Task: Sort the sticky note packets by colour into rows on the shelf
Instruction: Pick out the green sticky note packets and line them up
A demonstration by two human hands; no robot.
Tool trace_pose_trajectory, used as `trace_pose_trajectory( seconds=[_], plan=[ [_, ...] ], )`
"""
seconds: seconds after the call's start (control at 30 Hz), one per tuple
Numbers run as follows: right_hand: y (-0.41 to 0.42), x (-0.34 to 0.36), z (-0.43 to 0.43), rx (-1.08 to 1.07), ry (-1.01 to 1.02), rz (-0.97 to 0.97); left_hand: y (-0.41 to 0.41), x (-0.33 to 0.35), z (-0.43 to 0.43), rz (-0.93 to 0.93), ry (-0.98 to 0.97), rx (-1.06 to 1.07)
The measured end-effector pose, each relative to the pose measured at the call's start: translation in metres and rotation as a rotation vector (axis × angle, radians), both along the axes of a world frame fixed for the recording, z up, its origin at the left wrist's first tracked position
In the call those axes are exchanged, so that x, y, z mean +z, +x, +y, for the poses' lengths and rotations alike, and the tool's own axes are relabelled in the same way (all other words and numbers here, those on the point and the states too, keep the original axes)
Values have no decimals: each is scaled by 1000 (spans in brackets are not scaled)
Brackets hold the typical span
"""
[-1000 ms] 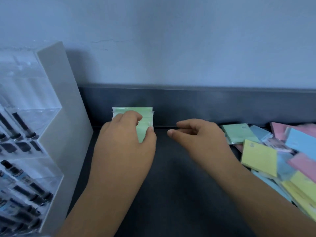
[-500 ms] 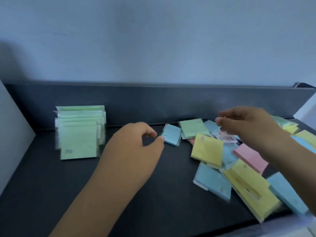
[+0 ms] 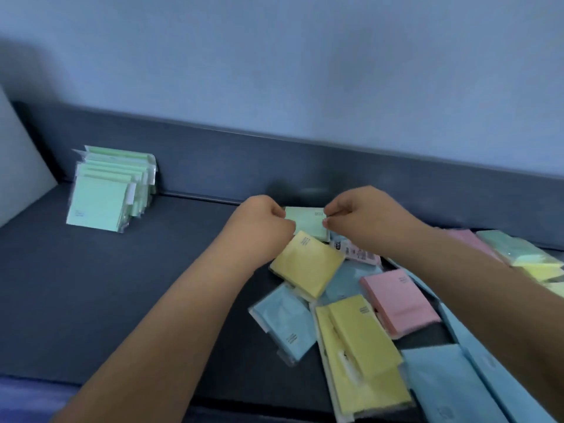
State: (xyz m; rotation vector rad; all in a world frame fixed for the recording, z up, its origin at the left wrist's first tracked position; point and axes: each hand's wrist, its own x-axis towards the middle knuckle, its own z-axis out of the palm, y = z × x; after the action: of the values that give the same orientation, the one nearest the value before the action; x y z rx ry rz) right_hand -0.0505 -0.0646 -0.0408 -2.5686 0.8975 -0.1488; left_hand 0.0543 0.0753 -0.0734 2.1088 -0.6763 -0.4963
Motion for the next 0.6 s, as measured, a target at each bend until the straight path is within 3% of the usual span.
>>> trace_pose_trajectory(
  seconds=[0.2,0.43,0.6],
  plan=[
    [16,-14,-13,-141,81,-50,9,2,-19,248,-33,134],
    [22,-13,-23,-378,669,-398,12,3,-32,456,-163,238],
    [6,7,-26,-135,957,-551,3,17,-24,412,-375,224]
  ],
)
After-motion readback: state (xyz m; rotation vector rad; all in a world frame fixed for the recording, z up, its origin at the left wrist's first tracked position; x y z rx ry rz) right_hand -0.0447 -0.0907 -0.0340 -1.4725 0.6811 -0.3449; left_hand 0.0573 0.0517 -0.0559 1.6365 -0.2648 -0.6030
